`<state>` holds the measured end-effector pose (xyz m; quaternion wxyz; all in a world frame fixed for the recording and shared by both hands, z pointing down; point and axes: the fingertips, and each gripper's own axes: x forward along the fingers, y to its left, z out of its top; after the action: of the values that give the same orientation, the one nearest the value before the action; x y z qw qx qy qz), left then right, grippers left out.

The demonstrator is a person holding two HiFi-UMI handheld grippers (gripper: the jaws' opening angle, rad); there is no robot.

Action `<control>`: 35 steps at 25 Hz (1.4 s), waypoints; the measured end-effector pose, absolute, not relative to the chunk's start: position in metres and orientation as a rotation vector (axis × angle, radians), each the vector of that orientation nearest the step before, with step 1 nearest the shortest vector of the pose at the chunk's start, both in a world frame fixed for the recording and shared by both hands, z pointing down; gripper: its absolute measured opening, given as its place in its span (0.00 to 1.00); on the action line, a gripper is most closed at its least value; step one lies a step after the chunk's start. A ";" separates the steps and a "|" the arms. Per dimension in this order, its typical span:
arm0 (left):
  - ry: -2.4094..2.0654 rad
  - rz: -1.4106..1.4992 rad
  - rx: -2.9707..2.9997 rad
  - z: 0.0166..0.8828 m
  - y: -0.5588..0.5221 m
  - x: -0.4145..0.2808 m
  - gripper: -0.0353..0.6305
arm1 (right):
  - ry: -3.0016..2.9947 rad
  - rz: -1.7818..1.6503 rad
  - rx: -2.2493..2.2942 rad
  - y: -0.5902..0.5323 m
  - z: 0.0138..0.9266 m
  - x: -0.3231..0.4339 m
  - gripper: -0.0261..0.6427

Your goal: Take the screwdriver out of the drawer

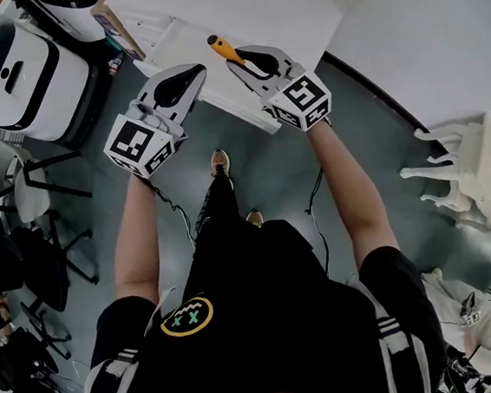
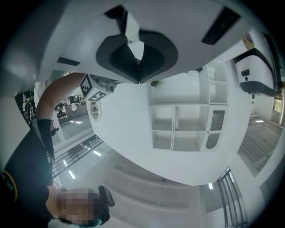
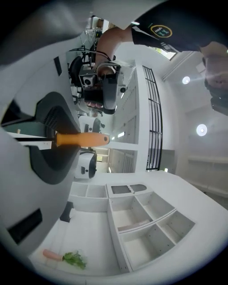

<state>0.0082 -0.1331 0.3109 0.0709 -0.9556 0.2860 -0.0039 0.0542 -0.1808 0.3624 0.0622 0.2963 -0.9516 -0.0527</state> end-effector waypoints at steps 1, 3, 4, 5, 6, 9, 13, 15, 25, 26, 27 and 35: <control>0.863 0.004 -2.885 0.309 -0.123 0.010 0.08 | -2.886 -0.171 0.897 -0.167 0.356 0.057 0.19; 0.868 0.026 -2.902 0.305 -0.103 0.015 0.08 | -2.903 -0.196 0.898 -0.142 0.343 0.064 0.19; 0.868 0.028 -2.904 0.302 -0.094 0.018 0.08 | -2.911 -0.207 0.898 -0.130 0.337 0.067 0.19; 0.867 0.025 -2.901 0.300 -0.085 0.021 0.08 | -2.918 -0.217 0.897 -0.118 0.331 0.070 0.19; 0.866 0.020 -2.897 0.298 -0.077 0.024 0.08 | -2.926 -0.227 0.895 -0.108 0.325 0.073 0.19; 0.864 0.012 -2.885 0.290 -0.056 0.031 0.08 | -2.945 -0.257 0.891 -0.081 0.311 0.081 0.19; 0.854 0.004 -2.881 0.285 -0.034 0.031 0.08 | -2.974 -0.289 0.879 -0.054 0.294 0.080 0.20; 0.853 -0.001 -2.882 0.285 -0.028 0.029 0.08 | -2.989 -0.312 0.870 -0.044 0.286 0.077 0.20; 0.796 0.013 -2.886 0.276 -0.012 0.019 0.08 | -3.022 -0.368 0.897 -0.006 0.260 0.068 0.20; 0.778 0.012 -2.887 0.274 -0.011 0.019 0.08 | -3.023 -0.369 0.912 -0.005 0.258 0.069 0.20; 0.760 0.012 -2.889 0.273 -0.010 0.019 0.08 | -3.024 -0.370 0.928 -0.003 0.256 0.069 0.20; 0.670 0.026 -2.889 0.262 0.006 0.008 0.08 | -3.032 -0.317 1.054 0.008 0.255 0.068 0.20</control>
<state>0.0080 0.0059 0.2617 0.0879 -0.9703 0.2251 0.0086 0.0676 0.0085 0.2552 -0.0420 0.3264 -0.9392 -0.0982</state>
